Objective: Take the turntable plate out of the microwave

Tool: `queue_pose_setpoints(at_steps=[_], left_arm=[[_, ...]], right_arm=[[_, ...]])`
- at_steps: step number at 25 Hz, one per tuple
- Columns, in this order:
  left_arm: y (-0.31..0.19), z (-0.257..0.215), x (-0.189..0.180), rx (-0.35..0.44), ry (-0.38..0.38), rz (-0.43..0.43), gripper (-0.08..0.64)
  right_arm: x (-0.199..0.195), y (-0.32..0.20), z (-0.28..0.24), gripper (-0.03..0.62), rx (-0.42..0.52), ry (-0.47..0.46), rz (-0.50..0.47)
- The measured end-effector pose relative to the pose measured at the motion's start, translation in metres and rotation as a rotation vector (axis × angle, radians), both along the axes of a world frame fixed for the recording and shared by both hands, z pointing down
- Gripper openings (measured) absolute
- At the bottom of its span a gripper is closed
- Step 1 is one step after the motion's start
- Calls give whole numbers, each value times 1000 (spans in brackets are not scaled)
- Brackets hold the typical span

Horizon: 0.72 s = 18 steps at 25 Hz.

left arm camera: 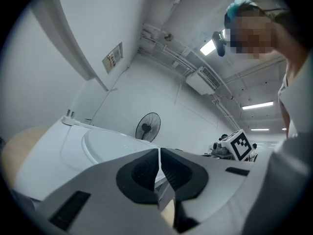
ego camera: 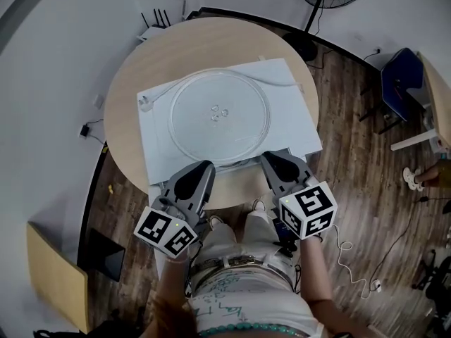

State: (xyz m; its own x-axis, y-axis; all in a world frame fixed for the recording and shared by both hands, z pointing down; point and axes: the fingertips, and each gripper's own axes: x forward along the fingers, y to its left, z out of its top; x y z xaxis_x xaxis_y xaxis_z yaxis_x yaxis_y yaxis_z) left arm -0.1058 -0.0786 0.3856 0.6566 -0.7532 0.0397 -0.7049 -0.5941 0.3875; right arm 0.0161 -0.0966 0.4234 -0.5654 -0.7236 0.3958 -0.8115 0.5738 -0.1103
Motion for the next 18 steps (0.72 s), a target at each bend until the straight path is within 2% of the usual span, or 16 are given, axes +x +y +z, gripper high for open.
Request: queue_pose_setpoints(at_steps=[6, 9, 11, 15, 18], left_arm=[[8, -4, 9, 54, -66, -5, 22], [13, 3, 12, 72, -104, -16, 22], [15, 10, 13, 63, -98, -35, 22], [21, 23, 15, 28, -51, -126, 22], [28, 20, 22, 31, -65, -198, 21]], right_arm=[[-1, 12, -2, 5, 36, -5, 13], [-3, 16, -3, 5, 66, 11, -15], [-2, 17, -4, 5, 96, 28, -42], [6, 20, -8, 5, 125, 10, -86], [11, 24, -14, -2, 132, -48, -120]])
